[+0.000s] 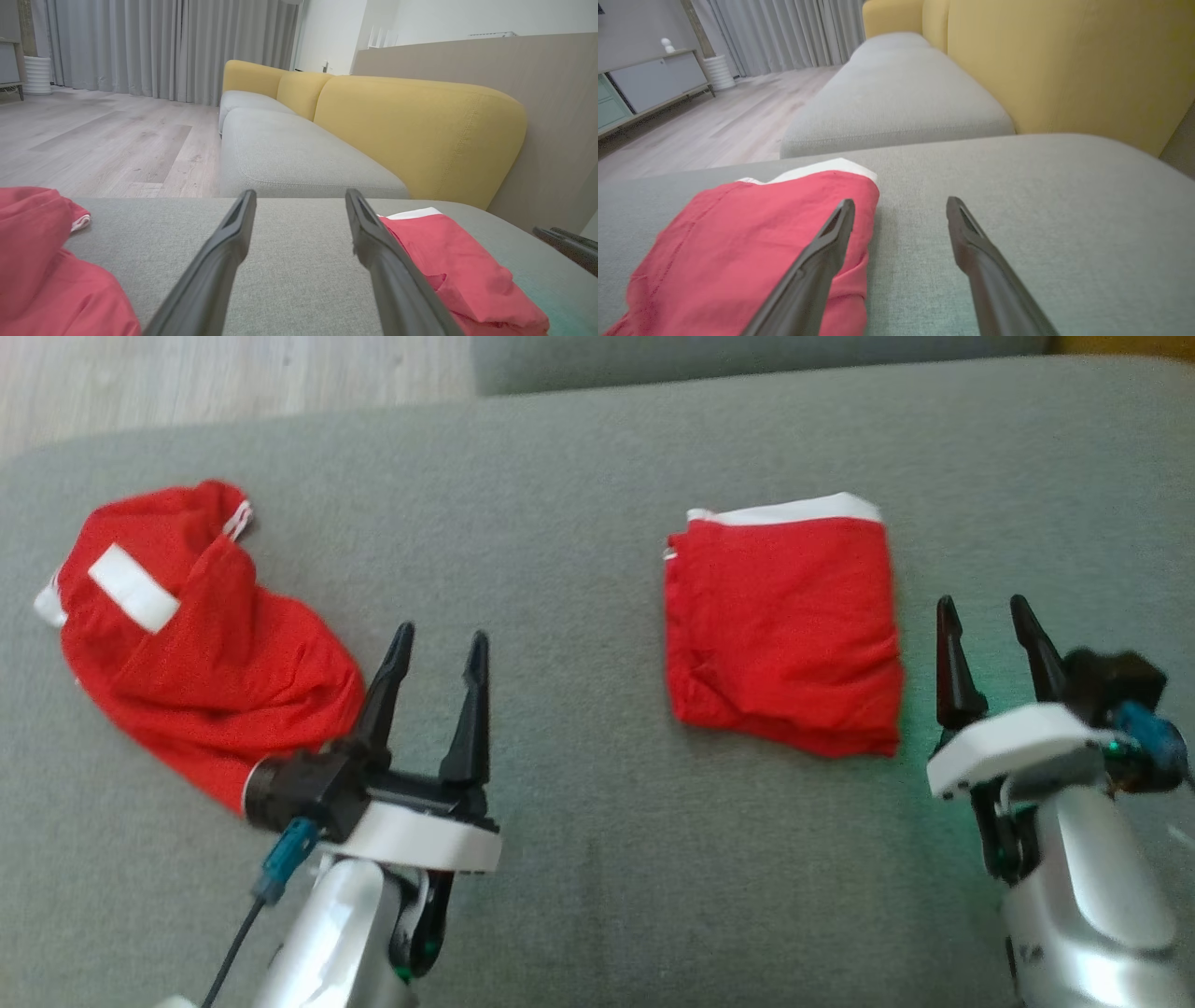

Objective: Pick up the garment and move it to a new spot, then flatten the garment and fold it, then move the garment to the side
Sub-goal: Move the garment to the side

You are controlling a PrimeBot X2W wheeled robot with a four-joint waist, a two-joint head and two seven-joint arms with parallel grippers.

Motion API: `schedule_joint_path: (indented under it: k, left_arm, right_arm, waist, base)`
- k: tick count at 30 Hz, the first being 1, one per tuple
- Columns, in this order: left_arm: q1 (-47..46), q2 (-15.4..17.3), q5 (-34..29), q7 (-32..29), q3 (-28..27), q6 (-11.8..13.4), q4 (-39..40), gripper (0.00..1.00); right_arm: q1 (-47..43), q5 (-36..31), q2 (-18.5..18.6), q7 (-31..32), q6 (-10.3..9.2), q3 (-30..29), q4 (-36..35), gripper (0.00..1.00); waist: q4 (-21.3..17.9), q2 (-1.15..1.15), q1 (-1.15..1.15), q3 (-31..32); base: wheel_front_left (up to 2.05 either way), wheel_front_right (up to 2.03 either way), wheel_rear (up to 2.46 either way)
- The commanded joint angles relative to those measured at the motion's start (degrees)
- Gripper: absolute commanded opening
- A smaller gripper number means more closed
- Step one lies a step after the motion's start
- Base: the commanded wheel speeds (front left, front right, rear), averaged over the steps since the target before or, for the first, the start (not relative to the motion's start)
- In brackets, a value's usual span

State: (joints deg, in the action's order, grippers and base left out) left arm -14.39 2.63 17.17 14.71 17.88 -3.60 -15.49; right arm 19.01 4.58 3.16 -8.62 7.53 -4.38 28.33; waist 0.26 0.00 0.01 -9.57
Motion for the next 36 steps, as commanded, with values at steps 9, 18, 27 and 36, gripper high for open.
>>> schedule_joint_path:
  k: [9,18,27,36]
  left_arm:
    - [-5.59,0.25,0.88,0.29,1.36,0.10,1.42,1.00]
    - [-6.34,0.25,1.13,0.29,2.51,0.79,1.35,1.00]
    - [-6.63,0.25,1.29,0.29,2.78,0.87,0.98,1.00]
    - [-7.16,0.25,2.18,0.29,4.67,1.24,1.83,1.00]
  right_arm:
    - [9.97,5.76,-0.28,4.04,-0.04,1.25,11.68,1.00]
    - [14.61,7.36,-0.28,1.91,-0.04,4.74,22.75,1.00]
    - [18.30,1.83,-0.01,-2.31,-0.04,5.70,27.97,0.00]
    - [20.05,-5.78,3.87,-3.46,-0.04,8.09,26.71,0.00]
  waist:
    - [5.10,0.00,-0.01,-5.42]
    - [6.00,0.00,-0.01,-6.53]
    - [4.37,0.00,-0.01,-5.25]
    - [1.70,0.00,-0.01,-3.54]
  base:
    - [0.00,0.00,0.00]
    - [0.00,0.00,0.00]
    - [0.00,0.00,0.00]
    - [0.00,0.00,0.00]
